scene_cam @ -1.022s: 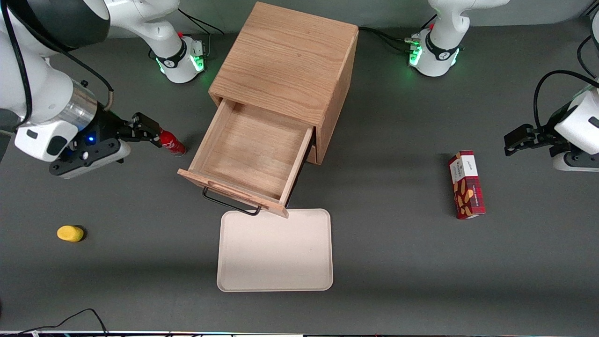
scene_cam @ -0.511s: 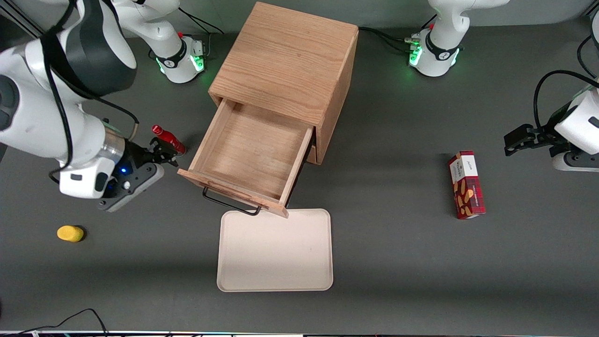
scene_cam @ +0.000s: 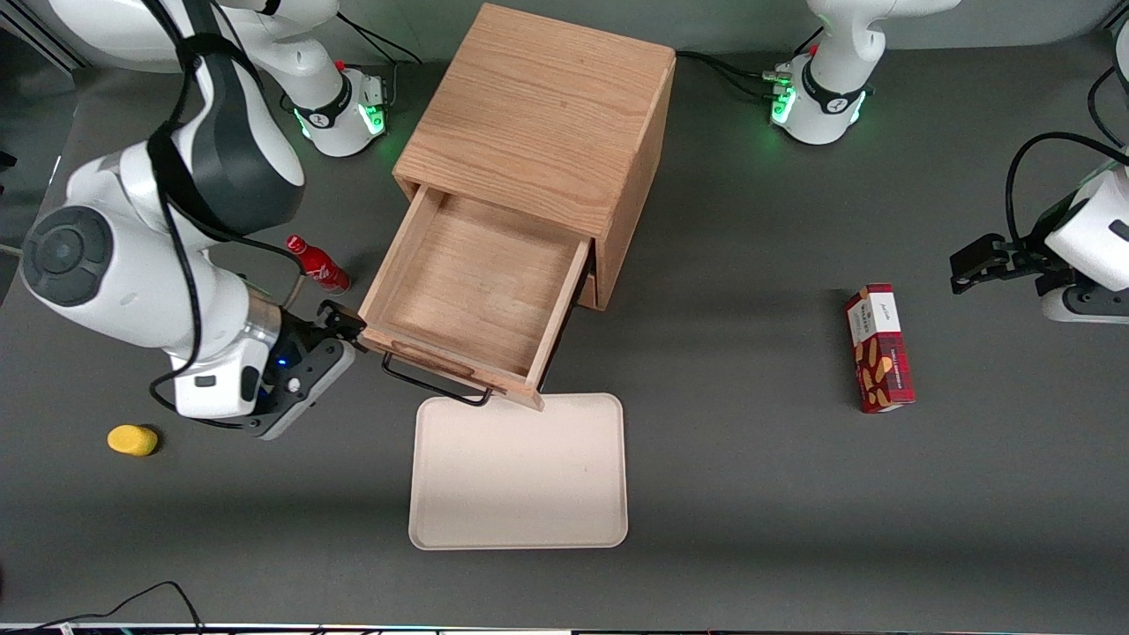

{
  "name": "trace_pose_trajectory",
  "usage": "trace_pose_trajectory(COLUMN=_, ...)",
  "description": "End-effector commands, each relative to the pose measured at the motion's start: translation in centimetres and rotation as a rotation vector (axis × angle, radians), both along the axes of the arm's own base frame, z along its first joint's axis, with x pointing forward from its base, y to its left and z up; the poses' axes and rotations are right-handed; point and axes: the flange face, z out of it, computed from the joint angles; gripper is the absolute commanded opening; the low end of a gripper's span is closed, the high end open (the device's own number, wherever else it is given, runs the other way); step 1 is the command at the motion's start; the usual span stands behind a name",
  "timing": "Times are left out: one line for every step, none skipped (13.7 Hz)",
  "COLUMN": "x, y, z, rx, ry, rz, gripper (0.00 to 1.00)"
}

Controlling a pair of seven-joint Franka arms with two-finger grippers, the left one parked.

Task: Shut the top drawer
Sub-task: 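Swing the right gripper toward the open drawer's front panel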

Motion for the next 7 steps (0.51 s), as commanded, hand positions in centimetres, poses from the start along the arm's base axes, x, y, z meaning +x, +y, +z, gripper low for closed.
trace_pose_trajectory(x=1.0, y=1.8, z=-1.5, rx=0.030, ry=-0.012, rz=0.041, gripper=1.00)
trace_pose_trajectory(x=1.1, y=2.2, z=-2.2, rx=0.033, ry=-0.008, rz=0.050, gripper=1.00)
trace_pose_trajectory(x=1.3, y=2.3, z=-3.2, rx=0.031, ry=0.002, rz=0.055, gripper=1.00)
trace_pose_trajectory(x=1.5, y=2.4, z=-4.2, rx=0.028, ry=0.013, rz=0.076, gripper=1.00)
trace_pose_trajectory(x=1.9, y=2.5, z=-4.9, rx=0.030, ry=0.009, rz=0.089, gripper=1.00)
trace_pose_trajectory(x=2.0, y=2.5, z=-5.1, rx=0.033, ry=0.000, rz=0.088, gripper=1.00)
trace_pose_trajectory(x=2.2, y=2.6, z=-5.7, rx=0.032, ry=0.003, rz=0.086, gripper=1.00)
